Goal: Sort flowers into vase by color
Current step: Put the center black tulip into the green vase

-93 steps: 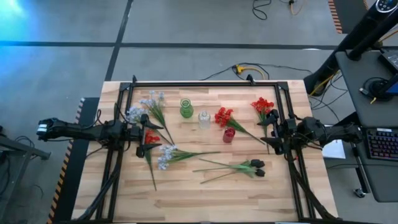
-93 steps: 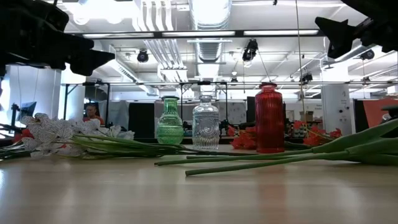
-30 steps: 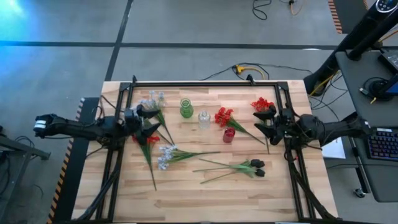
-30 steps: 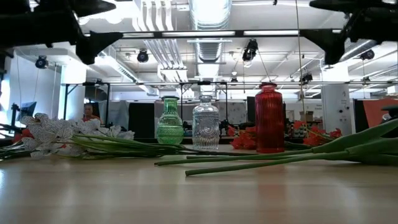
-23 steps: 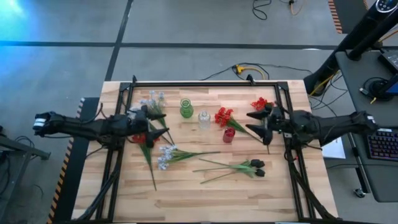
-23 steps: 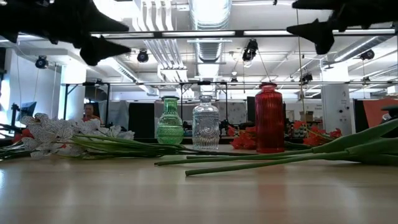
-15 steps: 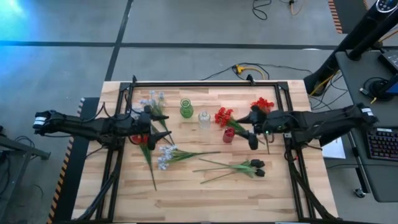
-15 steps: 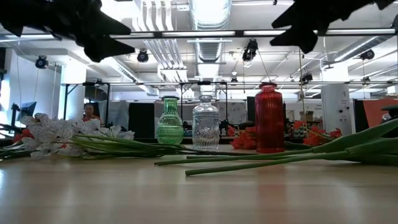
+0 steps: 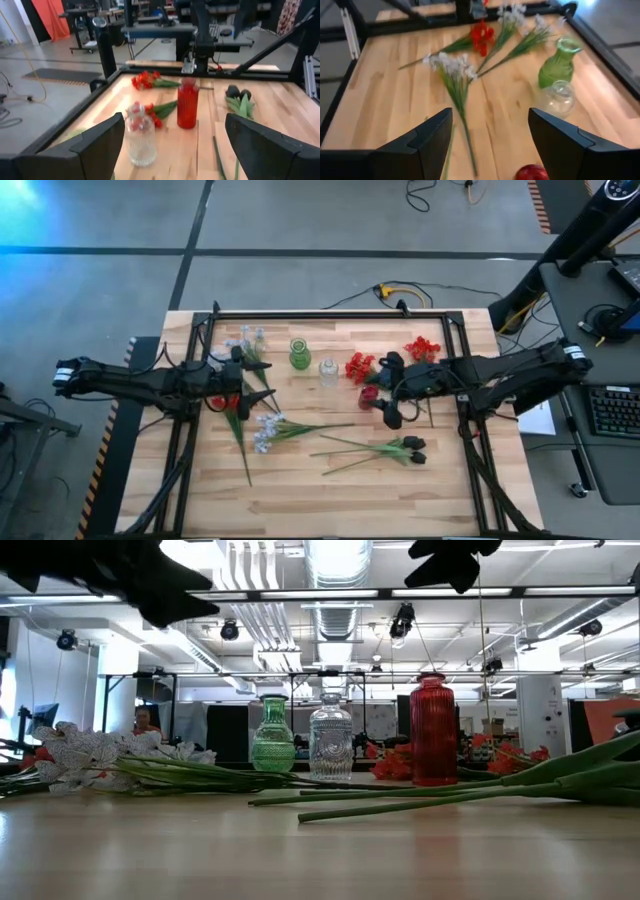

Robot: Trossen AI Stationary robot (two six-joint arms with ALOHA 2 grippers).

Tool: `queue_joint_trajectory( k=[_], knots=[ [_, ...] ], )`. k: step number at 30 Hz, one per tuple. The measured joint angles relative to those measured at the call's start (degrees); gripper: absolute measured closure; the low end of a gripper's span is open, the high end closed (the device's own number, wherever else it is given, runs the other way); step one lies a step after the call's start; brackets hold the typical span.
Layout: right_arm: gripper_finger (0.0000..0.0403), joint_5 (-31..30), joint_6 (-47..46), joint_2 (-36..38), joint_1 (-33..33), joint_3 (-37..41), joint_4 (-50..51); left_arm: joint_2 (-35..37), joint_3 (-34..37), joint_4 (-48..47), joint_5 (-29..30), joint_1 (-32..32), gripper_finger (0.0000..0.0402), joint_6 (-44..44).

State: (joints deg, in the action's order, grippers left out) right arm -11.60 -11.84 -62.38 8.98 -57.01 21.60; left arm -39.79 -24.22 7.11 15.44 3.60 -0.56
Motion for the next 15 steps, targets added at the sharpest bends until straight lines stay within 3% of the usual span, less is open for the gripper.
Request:
queue_joint_trajectory(
  k=[5, 9, 15],
  knots=[
    [0.0157, -0.43, -5.27, -4.19, 0.91, -5.73, 4.53, -0.61, -3.21, -2.32, 0.03, 0.00, 0.0074, 0.33],
    [0.0158, -0.61, -11.94, -8.00, 0.73, -13.24, 14.35, -1.36, -5.35, -5.04, 1.12, -0.04, 0.0074, 0.31],
    [0.0158, -3.43, -22.54, -13.66, 0.32, -23.01, 32.35, -2.83, -9.57, -10.57, 12.02, -0.07, 0.0074, -4.15]
  ],
)
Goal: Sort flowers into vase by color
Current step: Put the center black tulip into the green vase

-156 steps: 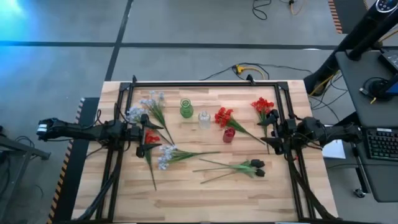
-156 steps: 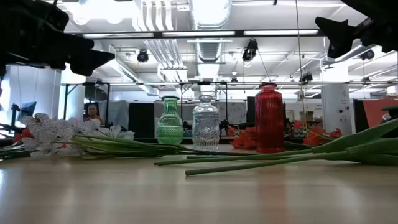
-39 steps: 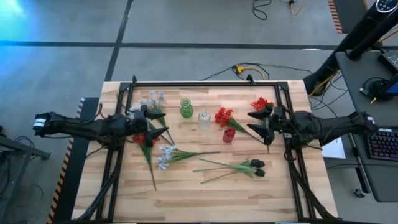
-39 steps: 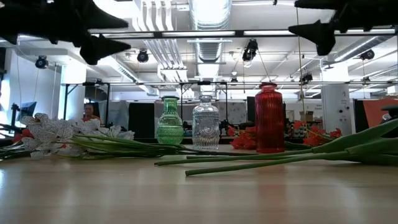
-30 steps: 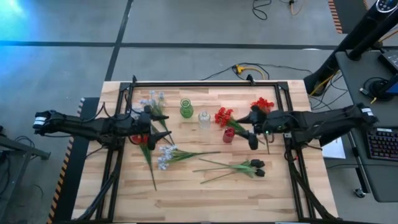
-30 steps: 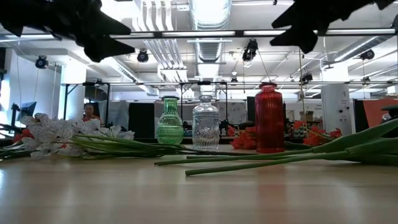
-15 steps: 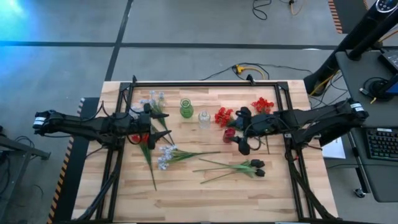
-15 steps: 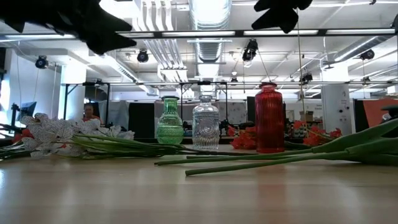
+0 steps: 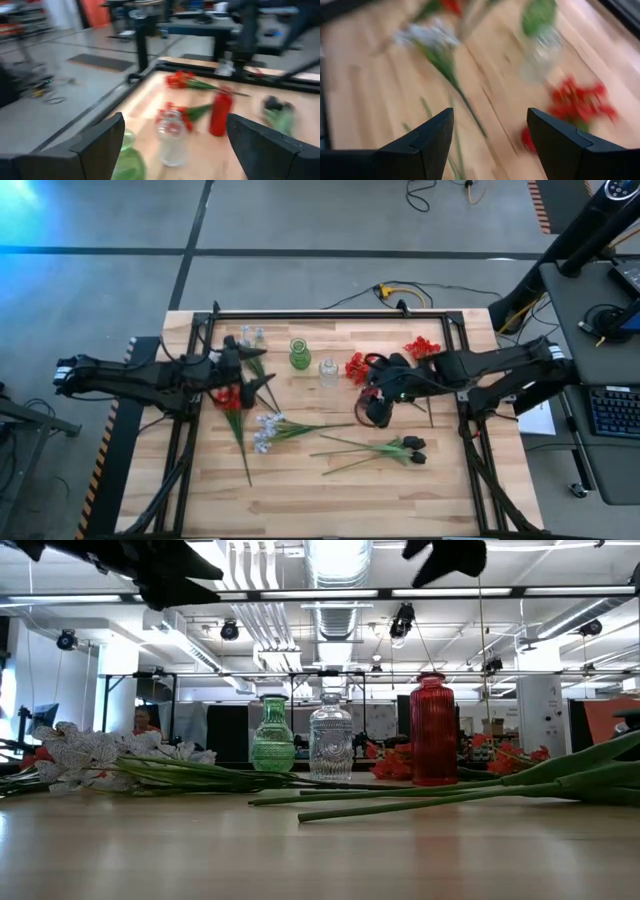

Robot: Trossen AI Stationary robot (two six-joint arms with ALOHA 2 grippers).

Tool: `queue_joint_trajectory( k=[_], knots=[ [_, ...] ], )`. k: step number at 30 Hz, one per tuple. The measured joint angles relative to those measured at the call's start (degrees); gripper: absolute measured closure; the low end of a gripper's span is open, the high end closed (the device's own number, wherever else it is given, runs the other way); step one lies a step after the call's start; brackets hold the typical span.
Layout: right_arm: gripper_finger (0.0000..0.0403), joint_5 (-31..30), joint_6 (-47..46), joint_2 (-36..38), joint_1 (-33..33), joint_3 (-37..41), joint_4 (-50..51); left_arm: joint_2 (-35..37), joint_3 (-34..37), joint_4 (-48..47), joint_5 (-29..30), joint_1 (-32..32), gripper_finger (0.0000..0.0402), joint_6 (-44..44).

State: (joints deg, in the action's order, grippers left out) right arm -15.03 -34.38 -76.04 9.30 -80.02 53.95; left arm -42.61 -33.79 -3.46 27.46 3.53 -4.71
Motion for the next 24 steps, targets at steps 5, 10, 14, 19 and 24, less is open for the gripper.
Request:
queue_joint_trajectory(
  k=[5, 10, 14, 19, 24],
  knots=[
    [0.0158, 0.29, -7.90, -3.62, -3.87, -4.00, 17.82, -0.97, -3.71, -4.52, 4.65, 0.00, 0.0074, -1.19],
    [0.0158, 1.99, -4.85, -5.14, -8.99, -3.06, 25.21, -2.41, -4.86, -8.37, 2.72, 0.02, 0.0074, 2.19],
    [0.0158, 3.73, 6.31, -5.06, -11.68, -0.38, 24.52, -3.36, -6.17, -9.25, 1.93, 0.02, 0.0074, 8.41],
    [0.0158, 3.91, 9.72, -3.19, -12.42, 7.20, 20.74, -3.89, -8.83, -9.06, 1.95, 0.02, 0.0074, 7.35],
    [0.0158, 4.07, 7.99, 0.13, -11.96, 17.00, 12.60, -2.95, -8.85, -14.45, 2.90, 0.08, 0.0074, 3.74]
  ],
)
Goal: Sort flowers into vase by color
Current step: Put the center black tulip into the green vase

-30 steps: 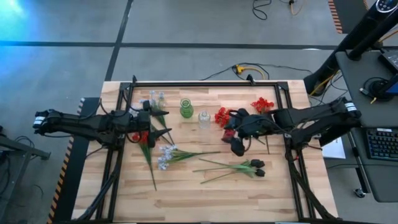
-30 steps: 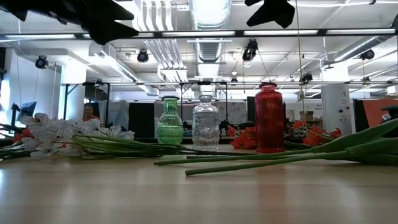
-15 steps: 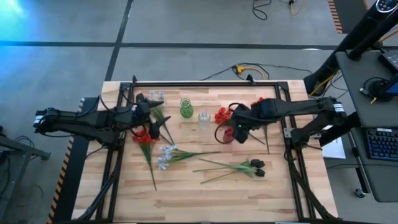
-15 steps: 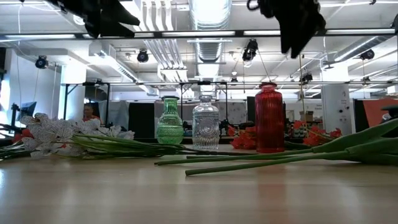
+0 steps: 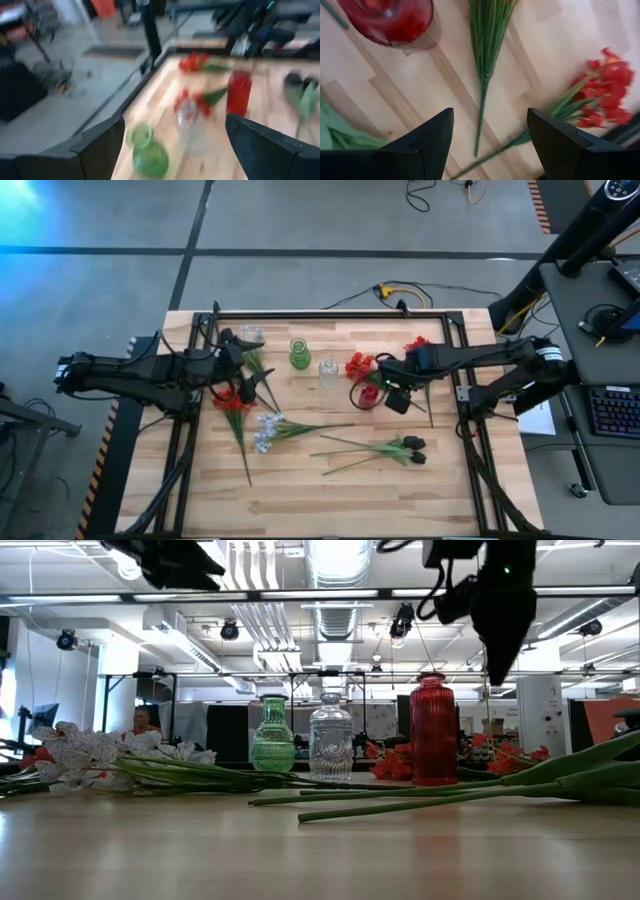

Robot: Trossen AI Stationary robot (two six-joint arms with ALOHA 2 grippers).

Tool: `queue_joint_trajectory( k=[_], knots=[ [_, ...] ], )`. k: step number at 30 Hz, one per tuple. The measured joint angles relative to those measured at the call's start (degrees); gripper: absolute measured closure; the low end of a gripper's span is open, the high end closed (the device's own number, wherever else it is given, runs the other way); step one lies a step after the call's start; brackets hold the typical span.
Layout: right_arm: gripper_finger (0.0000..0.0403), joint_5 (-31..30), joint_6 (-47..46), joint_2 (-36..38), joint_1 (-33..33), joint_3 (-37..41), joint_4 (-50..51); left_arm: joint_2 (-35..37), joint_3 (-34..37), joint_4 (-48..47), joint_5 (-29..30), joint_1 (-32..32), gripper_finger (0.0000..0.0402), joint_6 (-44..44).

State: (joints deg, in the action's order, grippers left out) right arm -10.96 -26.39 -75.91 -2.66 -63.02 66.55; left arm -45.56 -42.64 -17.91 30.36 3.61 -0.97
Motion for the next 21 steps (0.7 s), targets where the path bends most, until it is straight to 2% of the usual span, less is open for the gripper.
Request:
queue_joint_trajectory(
  k=[3, 6, 17, 21],
  knots=[
    [0.0158, 0.04, -1.10, 2.05, 0.05, 5.60, -5.23, 1.34, -1.91, -15.77, 7.24, -0.01, 0.0074, -10.80],
    [0.0158, -0.61, -1.48, 3.49, 0.01, 9.64, -8.49, 2.27, -3.07, -24.31, 9.75, -0.01, 0.0074, -21.16],
    [0.0158, -1.11, -0.75, 3.95, -0.23, 14.20, -14.93, 1.18, -1.13, -24.16, 9.63, 0.03, 0.0074, -19.20],
    [0.0158, -1.72, -0.94, 3.83, -0.23, 14.20, -15.10, 1.03, -1.70, -22.38, 13.42, 0.03, 0.0074, -16.84]
  ],
)
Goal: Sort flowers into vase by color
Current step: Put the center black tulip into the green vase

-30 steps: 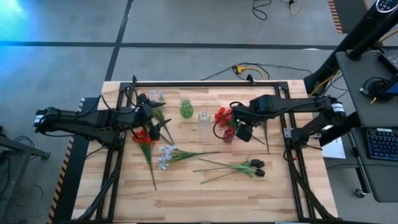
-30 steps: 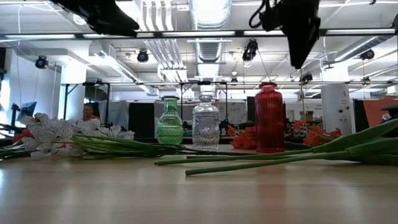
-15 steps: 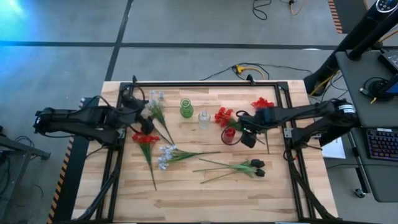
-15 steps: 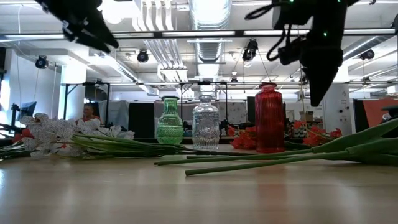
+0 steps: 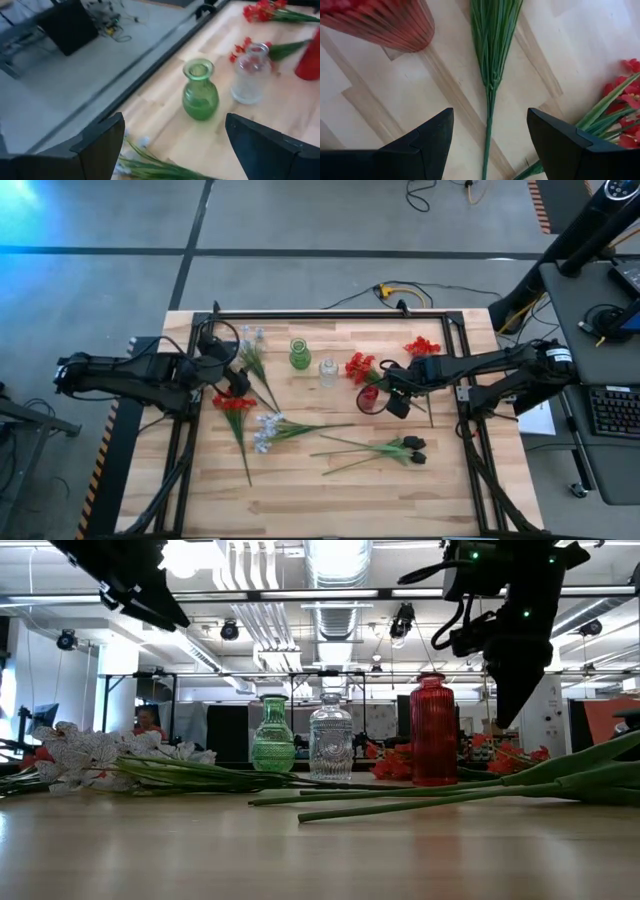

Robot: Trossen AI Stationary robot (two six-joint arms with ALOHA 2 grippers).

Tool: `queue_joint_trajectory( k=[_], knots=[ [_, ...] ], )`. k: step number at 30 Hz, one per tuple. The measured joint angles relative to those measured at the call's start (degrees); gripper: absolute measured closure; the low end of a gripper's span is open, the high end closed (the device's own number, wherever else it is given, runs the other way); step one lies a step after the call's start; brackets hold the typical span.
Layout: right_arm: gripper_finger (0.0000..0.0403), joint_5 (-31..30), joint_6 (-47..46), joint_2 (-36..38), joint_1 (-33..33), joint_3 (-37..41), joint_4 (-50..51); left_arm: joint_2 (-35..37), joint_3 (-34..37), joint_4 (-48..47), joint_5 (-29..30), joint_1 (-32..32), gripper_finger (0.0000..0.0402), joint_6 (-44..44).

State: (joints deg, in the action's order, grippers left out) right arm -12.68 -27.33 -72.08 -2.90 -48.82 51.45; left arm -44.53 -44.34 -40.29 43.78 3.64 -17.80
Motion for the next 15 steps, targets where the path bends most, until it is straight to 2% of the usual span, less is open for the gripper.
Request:
queue_joint_trajectory(
  k=[10, 13, 15],
  knots=[
    [0.0158, 0.59, -1.44, 0.51, -0.13, -0.02, 1.36, -0.17, 0.48, 1.66, 3.00, 0.00, 0.0074, 1.26],
    [0.0158, 1.38, -5.01, 0.72, -0.15, -1.77, 5.88, 0.02, 0.48, 1.72, 3.72, 0.00, 0.0074, 2.56],
    [0.0158, 0.99, -10.94, 0.72, -0.20, -3.52, 10.05, 0.11, 0.20, 1.86, 4.15, -0.04, 0.0074, 3.41]
  ],
)
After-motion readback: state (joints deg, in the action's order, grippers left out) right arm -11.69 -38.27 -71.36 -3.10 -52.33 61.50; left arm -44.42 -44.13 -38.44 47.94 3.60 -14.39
